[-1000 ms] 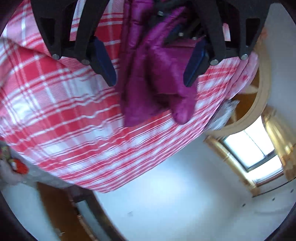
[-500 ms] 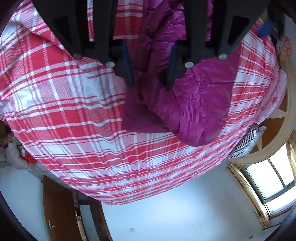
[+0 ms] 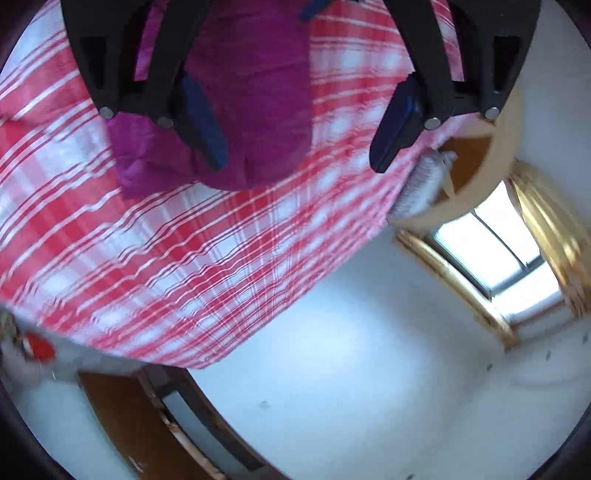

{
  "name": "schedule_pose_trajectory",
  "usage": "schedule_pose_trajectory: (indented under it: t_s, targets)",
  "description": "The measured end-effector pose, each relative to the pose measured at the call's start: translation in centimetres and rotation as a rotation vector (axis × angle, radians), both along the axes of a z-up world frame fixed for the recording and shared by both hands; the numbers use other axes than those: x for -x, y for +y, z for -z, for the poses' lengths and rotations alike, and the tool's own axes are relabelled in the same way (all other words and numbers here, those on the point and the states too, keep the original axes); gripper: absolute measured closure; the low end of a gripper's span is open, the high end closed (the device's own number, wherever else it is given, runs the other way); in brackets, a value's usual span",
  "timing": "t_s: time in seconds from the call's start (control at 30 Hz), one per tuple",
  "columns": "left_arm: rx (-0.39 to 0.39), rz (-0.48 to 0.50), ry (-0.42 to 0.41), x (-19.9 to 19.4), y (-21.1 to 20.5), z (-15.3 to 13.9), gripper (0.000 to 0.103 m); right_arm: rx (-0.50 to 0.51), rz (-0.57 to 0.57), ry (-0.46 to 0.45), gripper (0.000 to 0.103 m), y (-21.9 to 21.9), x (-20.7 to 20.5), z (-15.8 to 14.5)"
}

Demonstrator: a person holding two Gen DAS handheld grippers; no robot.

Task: Fold large clothes

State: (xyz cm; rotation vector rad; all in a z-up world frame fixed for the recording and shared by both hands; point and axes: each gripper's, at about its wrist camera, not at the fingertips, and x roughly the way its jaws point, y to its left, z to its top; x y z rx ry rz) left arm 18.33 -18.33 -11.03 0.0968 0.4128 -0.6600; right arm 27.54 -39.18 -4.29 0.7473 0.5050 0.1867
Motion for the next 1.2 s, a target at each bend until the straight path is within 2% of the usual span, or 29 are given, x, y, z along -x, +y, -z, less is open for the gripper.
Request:
schedule_pose_trajectory:
  t_s: [0.07,0.13,0.2,0.3,0.43,0.5,0.53,0.63,0.67,0.7,0.77,0.87,0.9,0.97,1.03,1.13,1.2]
  targets:
    - [-0.006,-0.035,-0.003,-0.3,1.1,0.0,0.007,-0.082,0.029,0.05,0.02,-0.2,-1.4,2.1]
    - [-0.01,-0.084,-0.02,-0.6,3.1,-0.1,0.007,-0.068,0.056,0.082,0.02,-0.4,-2.1,3.4]
    - [0.015,-0.154,-0.041,-1.4,5.0,-0.7,0.007,-0.009,0.095,0.115,0.02,-0.7,-2.2,4.5]
    - [0.049,-0.226,-0.009,-3.5,5.6,-2.0,0.007,0.132,0.123,0.151,0.02,-0.9,-1.9,5.2]
    - [0.069,-0.267,0.011,-6.8,2.8,-3.7,0.007,0.384,0.151,0.174,0.018,-0.4,-1.2,5.4]
    - [0.014,-0.285,0.034,-8.3,0.6,-3.1,0.007,0.497,0.199,0.217,0.01,-0.3,-0.8,5.2]
    - [-0.032,-0.325,0.058,-9.1,-0.5,-2.4,0.007,0.533,0.218,0.241,0.01,-0.4,-0.7,5.2]
    - [-0.075,-0.353,0.169,-10.7,-2.1,0.0,0.007,0.629,0.281,0.346,0.01,-0.5,-0.6,4.5]
    - [-0.083,-0.35,0.199,-10.9,-2.4,0.7,0.007,0.649,0.305,0.346,0.01,-0.2,-0.4,3.8]
    - [-0.085,-0.353,0.207,-10.9,-2.5,1.0,0.007,0.661,0.333,0.309,0.01,0.2,0.3,2.5]
    - [-0.071,-0.355,0.204,-10.7,-2.3,1.0,0.007,0.593,0.348,0.234,0.01,0.9,1.0,0.5]
    - [-0.048,-0.355,0.228,-10.8,-1.7,0.9,0.007,0.382,0.331,0.118,0.008,1.4,1.8,-1.1]
    - [-0.038,-0.364,0.241,-11.0,-1.3,0.9,0.007,0.278,0.337,0.046,0.006,1.0,2.2,-0.8]
    - [0.005,-0.391,0.257,-11.7,-0.1,0.5,0.007,0.248,0.437,0.036,0.005,0.4,2.1,0.3]
    - [0.052,-0.414,0.257,-12.3,0.6,0.2,0.007,0.162,0.496,0.013,0.005,-1.6,2.0,2.8]
    - [0.058,-0.419,0.244,-13.4,-0.3,-0.9,0.007,0.243,0.45,0.117,0.005,-2.4,0.3,5.5]
    - [0.028,-0.406,0.223,-13.9,-1.6,-1.2,0.007,0.295,0.352,0.125,0.005,-2.2,-0.3,6.7]
